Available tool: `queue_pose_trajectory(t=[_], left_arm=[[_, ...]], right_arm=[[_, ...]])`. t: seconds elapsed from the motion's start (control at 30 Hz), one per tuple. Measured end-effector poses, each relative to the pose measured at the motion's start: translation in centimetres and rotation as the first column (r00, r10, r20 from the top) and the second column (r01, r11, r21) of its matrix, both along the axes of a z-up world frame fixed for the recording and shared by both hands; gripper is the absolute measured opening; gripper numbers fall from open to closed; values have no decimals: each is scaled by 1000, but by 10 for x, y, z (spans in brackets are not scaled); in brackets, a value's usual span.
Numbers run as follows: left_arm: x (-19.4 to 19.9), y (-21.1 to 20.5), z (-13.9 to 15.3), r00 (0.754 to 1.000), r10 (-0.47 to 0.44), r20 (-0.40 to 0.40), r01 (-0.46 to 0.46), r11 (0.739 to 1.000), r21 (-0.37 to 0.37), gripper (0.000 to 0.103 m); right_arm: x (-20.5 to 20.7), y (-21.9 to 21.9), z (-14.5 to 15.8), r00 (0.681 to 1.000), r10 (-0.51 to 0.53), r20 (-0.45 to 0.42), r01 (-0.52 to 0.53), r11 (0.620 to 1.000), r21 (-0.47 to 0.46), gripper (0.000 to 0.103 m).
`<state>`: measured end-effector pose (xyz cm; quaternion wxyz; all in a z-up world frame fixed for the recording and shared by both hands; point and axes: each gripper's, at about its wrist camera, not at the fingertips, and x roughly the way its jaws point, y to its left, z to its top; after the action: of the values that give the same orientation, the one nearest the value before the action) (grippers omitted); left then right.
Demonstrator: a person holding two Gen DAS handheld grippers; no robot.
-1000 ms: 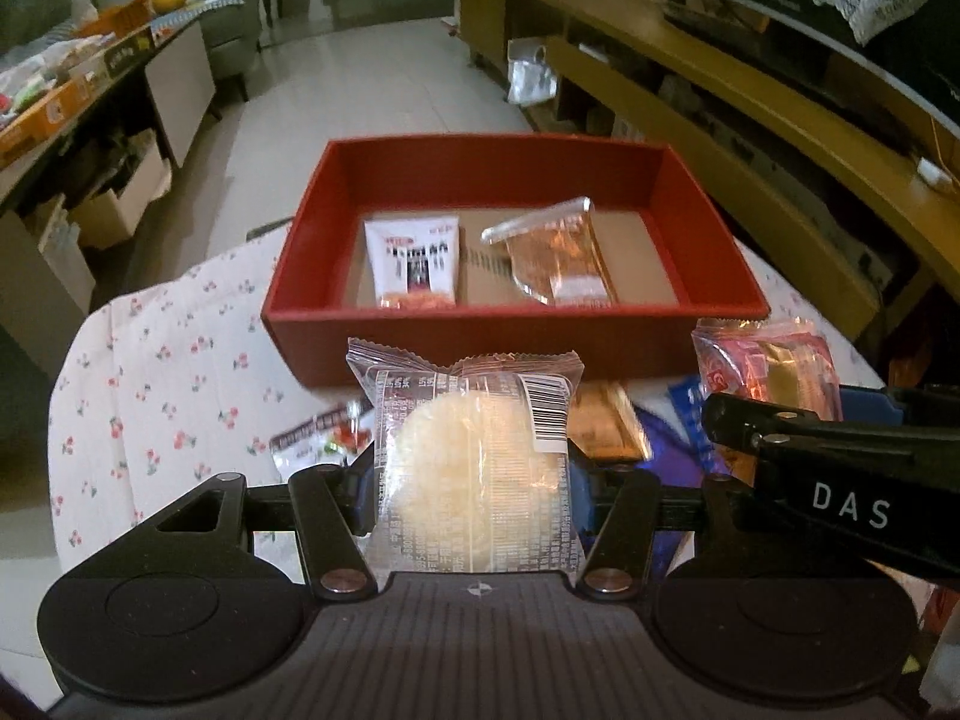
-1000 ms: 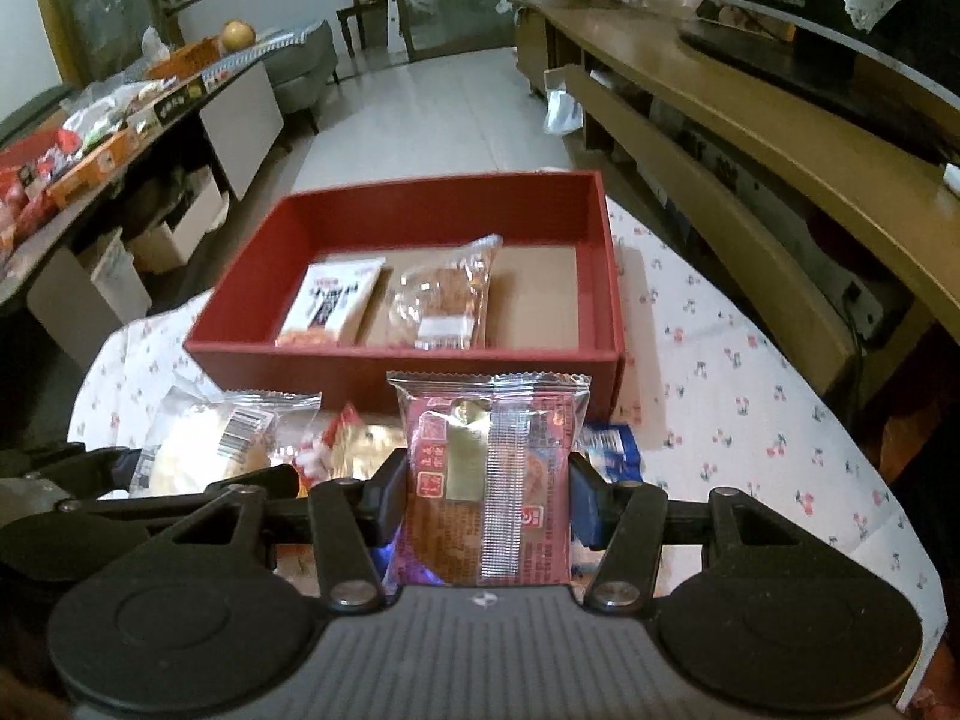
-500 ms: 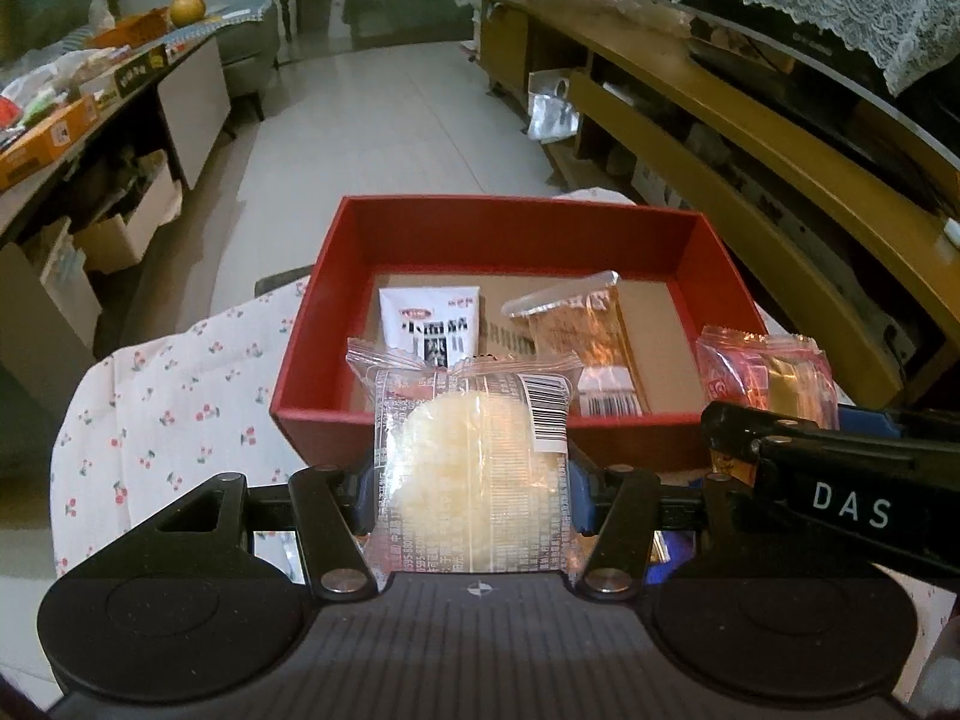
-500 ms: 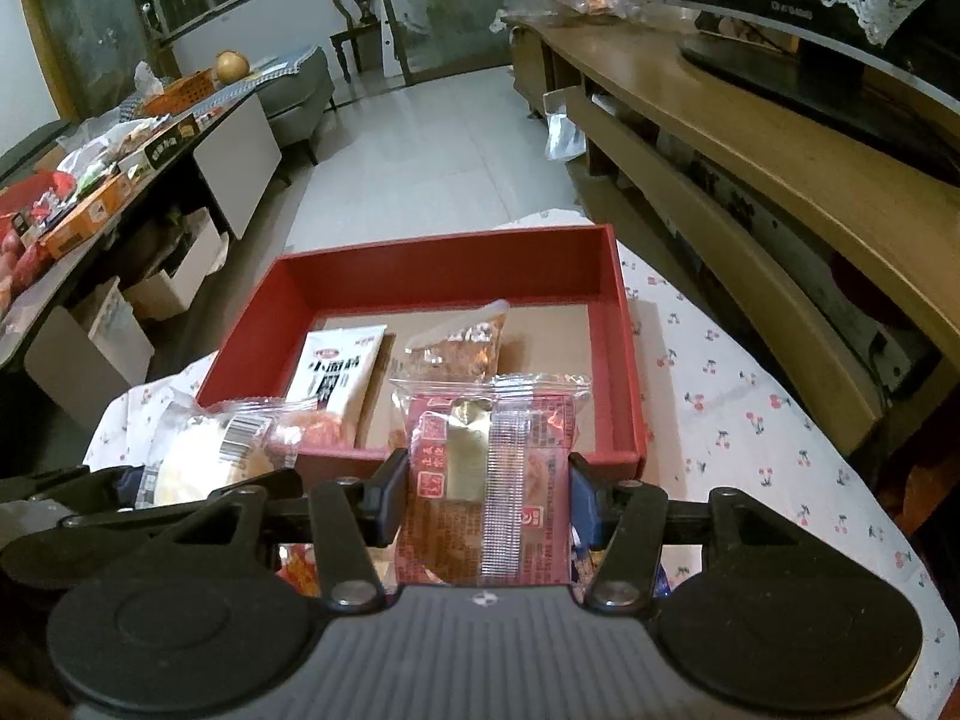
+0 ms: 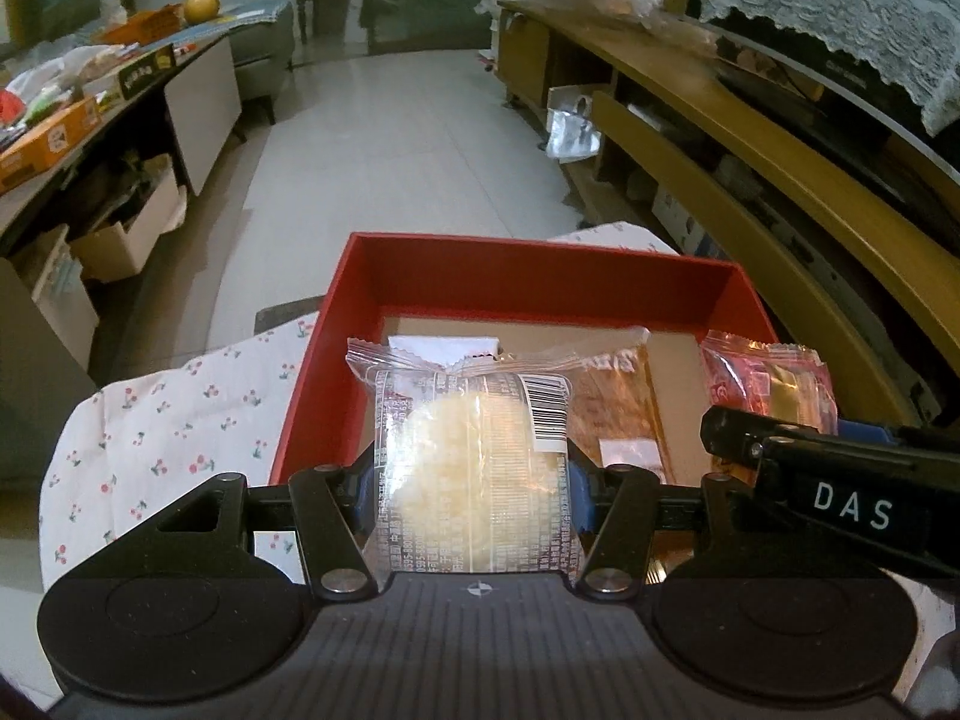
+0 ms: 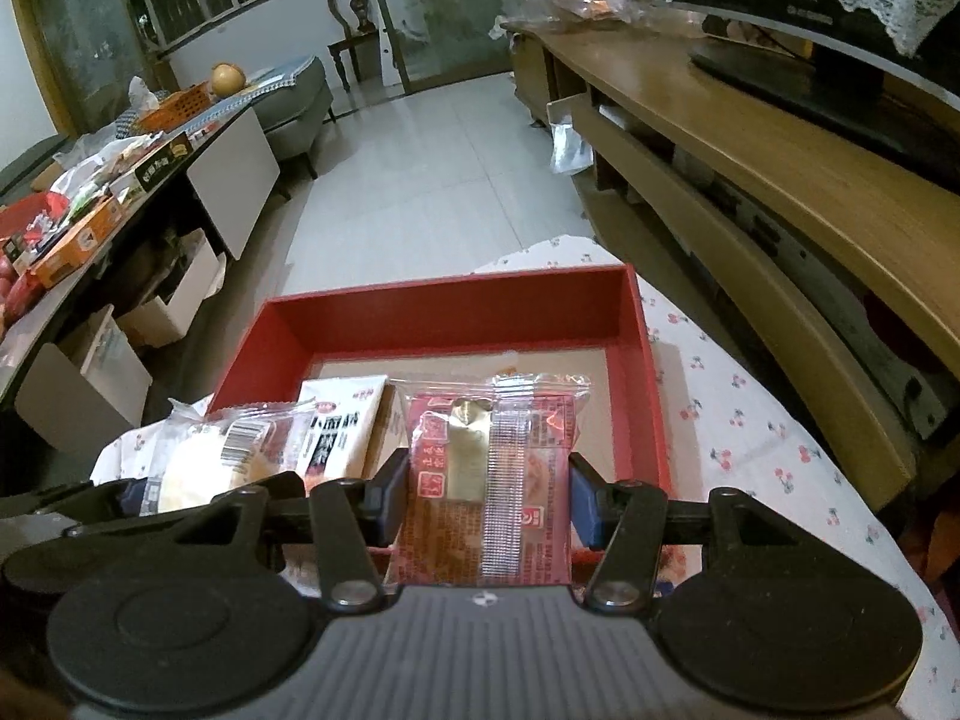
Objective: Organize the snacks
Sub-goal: 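Lower the cake and pastry into the red box and open both tools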
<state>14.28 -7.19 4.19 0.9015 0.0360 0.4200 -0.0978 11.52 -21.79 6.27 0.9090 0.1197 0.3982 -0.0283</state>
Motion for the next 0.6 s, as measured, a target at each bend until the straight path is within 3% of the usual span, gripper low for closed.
queue_pose_trajectory(t=[0.23, 0.6], left_arm=[[31, -3, -7, 1000, 25, 8, -25, 1000, 3, 62], [58, -2, -40, 997, 63, -43, -61, 997, 48, 63]], right_arm=[[36, -5, -9, 1000, -10, -5, 10, 999, 33, 60], [74, 0, -45, 998, 16, -64, -16, 1000, 2, 60]])
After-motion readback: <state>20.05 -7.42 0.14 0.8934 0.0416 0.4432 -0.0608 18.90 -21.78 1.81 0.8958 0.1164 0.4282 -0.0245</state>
